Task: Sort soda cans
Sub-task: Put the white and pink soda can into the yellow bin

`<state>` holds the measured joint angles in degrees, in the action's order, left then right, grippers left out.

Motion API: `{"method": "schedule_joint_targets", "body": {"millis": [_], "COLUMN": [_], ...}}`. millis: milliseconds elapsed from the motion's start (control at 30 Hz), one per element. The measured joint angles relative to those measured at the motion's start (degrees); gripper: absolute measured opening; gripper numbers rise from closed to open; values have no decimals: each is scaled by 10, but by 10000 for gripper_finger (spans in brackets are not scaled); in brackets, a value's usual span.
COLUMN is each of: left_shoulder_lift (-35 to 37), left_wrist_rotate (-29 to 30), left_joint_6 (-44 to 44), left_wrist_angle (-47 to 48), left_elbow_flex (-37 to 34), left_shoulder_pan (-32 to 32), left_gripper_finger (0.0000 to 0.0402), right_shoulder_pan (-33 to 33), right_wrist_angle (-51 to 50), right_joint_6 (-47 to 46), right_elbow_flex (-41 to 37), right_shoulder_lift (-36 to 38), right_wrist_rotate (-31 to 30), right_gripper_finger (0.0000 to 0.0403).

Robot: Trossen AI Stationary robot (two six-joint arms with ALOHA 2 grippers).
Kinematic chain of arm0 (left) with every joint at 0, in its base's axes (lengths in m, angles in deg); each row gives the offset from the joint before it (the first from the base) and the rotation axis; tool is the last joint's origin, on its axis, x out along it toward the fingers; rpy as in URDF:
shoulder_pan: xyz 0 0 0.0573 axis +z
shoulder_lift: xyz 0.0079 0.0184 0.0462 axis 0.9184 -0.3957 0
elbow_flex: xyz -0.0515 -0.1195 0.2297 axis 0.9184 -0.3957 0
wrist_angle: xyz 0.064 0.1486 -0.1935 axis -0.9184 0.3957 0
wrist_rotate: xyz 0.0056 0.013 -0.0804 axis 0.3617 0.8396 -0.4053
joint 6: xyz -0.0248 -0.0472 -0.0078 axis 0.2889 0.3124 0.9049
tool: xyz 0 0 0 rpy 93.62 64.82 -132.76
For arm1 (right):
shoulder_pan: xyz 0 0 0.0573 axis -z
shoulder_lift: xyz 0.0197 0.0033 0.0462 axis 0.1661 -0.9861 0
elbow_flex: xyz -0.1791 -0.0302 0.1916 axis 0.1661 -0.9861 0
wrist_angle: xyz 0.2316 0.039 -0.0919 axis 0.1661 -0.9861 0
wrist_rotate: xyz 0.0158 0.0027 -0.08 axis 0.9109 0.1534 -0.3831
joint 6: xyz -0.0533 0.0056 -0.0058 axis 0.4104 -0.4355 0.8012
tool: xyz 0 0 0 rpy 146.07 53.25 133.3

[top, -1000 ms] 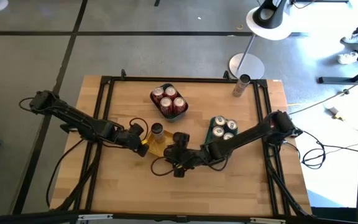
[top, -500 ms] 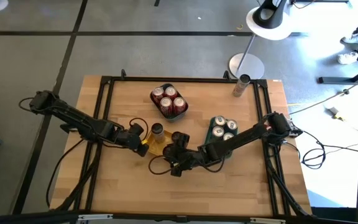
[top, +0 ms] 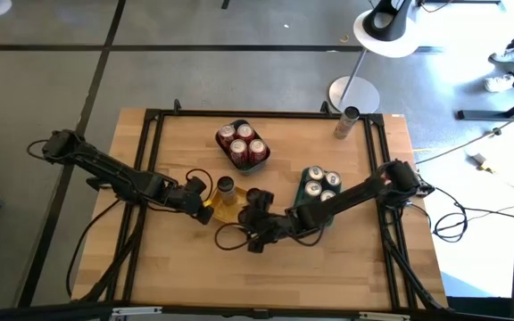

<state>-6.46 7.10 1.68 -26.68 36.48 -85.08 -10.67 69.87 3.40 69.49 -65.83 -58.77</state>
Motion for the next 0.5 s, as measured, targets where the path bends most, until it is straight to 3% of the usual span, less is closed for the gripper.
{"method": "schedule_joint_targets", "body": {"millis": [500], "left_shoulder_lift": [0], "left_wrist_rotate": [0], "left_joint_6": [1], "left_wrist_angle": [0], "left_elbow_flex": [0], "left_shoulder_pan": [0], "left_gripper_finger": [177], "right_shoulder_pan": [0], "right_wrist_angle": [-117], "right_joint_6": [14], "right_elbow_flex": [0], "right_shoulder_lift": [96], "right_wrist_rotate": [15], "right_gripper_finger": [298]}}
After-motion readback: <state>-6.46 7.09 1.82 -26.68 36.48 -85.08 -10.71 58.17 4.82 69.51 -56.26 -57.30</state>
